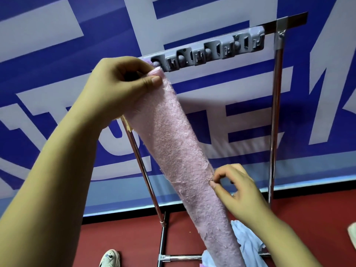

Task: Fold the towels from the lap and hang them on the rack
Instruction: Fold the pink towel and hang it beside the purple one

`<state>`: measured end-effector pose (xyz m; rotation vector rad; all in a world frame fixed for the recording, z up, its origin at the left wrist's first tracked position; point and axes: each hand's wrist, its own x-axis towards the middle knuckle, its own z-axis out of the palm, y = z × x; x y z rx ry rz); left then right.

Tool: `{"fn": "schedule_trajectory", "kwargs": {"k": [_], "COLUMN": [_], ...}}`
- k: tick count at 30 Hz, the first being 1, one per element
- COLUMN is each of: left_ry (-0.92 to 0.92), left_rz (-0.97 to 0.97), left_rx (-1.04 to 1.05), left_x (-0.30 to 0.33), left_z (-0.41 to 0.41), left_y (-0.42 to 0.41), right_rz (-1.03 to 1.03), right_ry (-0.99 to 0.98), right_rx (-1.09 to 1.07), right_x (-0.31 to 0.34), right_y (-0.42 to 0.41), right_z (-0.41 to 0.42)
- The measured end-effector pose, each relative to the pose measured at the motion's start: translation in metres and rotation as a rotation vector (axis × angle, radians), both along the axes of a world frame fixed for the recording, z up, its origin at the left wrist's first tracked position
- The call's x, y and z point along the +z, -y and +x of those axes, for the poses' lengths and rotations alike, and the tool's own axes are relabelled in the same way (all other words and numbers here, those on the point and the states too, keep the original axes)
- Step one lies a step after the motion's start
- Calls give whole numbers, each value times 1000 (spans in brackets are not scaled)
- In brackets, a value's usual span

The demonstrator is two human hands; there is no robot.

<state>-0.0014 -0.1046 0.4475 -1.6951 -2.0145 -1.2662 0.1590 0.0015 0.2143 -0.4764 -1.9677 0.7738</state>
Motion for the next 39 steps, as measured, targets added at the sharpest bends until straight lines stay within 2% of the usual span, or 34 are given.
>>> {"fn": "schedule_trajectory", "kwargs": {"k": [2, 3, 9, 13, 16, 19, 21, 25, 27, 29, 32, 34, 39], "left_ry": [6, 11, 0, -12, -60, -121, -165, -311, -363, -375, -239, -31, 436], "left_rz": [3, 3, 6, -5, -46, -63, -43, -62, -156, -250, -368, -397, -104], "left_rx": [4, 4, 6, 20, 39, 73, 109, 196, 218, 219, 202, 169, 104], "left_x": [0, 0, -1, -1, 3, 4, 2, -14, -30, -50, -85, -112, -172], "left_z": [0, 0, 2, 0, -2, -4, -7, -15, -20, -26, -34, -32, 3], "left_y": [0, -1, -4, -9, -15, -22, -29, -49, -58, -64, -63, -54, -11], "right_rz": [132, 127, -30, -225, -358, -385, -484, -818, -839, -811, -812, -870, -999], "right_ry": [33, 52, 116, 113, 197, 262, 208, -51, -124, -136, -187, -249, -361], "right_rx": [40, 68, 150, 263, 330, 372, 411, 592, 696, 714, 677, 655, 474], "right_x": [-2, -3, -3, 7, 12, 25, 31, 35, 36, 38, 41, 44, 32], "right_y": [0, 0, 6, 11, 10, 11, 14, 15, 15, 16, 19, 22, 19], "right_z": [-1, -1, -10, -13, -10, -5, -3, 5, 9, 10, 12, 12, 9]}}
